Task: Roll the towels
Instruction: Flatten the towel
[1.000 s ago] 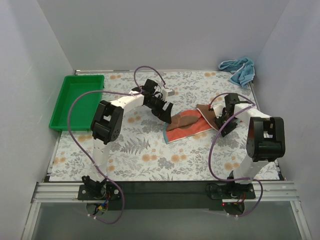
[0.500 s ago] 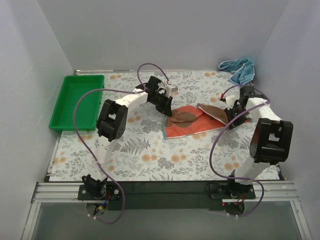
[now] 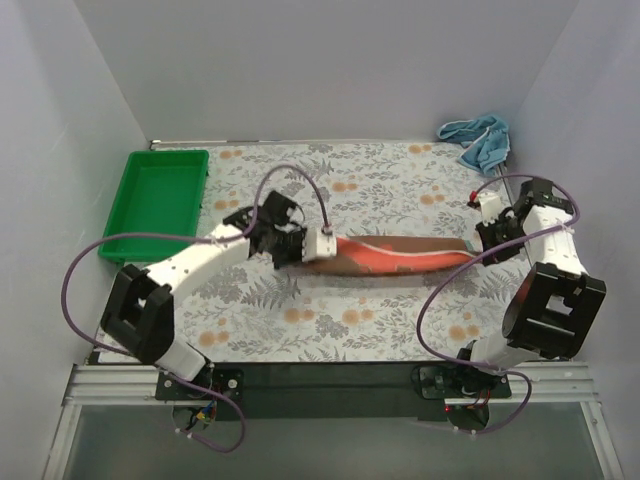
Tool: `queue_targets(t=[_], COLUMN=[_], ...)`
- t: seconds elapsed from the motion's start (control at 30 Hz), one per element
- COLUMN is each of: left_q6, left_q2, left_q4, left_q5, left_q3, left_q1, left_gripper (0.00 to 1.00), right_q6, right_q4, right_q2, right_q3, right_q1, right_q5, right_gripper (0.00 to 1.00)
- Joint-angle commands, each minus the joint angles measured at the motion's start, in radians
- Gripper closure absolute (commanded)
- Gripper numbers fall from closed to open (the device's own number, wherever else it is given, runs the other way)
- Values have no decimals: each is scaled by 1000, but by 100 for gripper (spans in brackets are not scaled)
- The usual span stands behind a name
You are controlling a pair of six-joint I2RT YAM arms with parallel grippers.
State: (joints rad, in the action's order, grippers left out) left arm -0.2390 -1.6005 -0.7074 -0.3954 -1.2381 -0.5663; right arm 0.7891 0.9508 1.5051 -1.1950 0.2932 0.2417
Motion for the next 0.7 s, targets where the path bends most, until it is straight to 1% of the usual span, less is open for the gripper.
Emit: queue_targets(t=[0.0,0.03,0.07,0.1,0.13,0.17,0.2,0.3,0.37,0.4,0.43,0.47,0.53,0.57,0.6,0.67], left_q6=[-256,-249,-234,-211,-179,-140,-125,-60,-24,-2,3,7,18,7,-38,-84], left_q2=[160,187,223,231,229,222,215,186,124,94,65,16,-25,-64,-81,-122], left_q4=[34,42,37,19,2,-50,-76,-102,-99,-107,-115,-115,-77,-67,-58,-60], left_q5=[174,182,175,167,159,124,100,15,-9,-34,-86,-118,-167,-183,-204,-265], left_q3=[293,330,344,329,307,280,216,126,83,65,24,13,-1,-4,-9,-26], left_q1=[-107,-119,-125,-126,-126,-126,-126,-126,-126,-126,-126,-127,-127,-127,-127,-127], left_gripper=[79,65,55,39,37,36,36,36,40,44,51,53,53,50,48,43], right_q6=[142,151,159,171,176,180,190,197,203,203,203,203,202,199,197,193], right_q4=[82,83,85,86,86,85,85,83,79,75,74,72,69,69,69,68], right_q2=[-26,-29,-34,-37,-39,-37,-36,-25,-25,-28,-31,-32,-34,-34,-34,-32], right_q3=[83,119,132,143,153,173,182,206,210,213,215,216,224,225,230,230], right_q1=[43,44,44,43,44,44,43,43,43,44,43,43,44,43,44,43], right_q5=[-28,-35,-30,-25,-16,-16,-16,-13,-15,-16,-15,-15,-16,-16,-15,-12], right_gripper=[99,99,99,99,99,99,99,99,99,99,99,99,99,99,99,99])
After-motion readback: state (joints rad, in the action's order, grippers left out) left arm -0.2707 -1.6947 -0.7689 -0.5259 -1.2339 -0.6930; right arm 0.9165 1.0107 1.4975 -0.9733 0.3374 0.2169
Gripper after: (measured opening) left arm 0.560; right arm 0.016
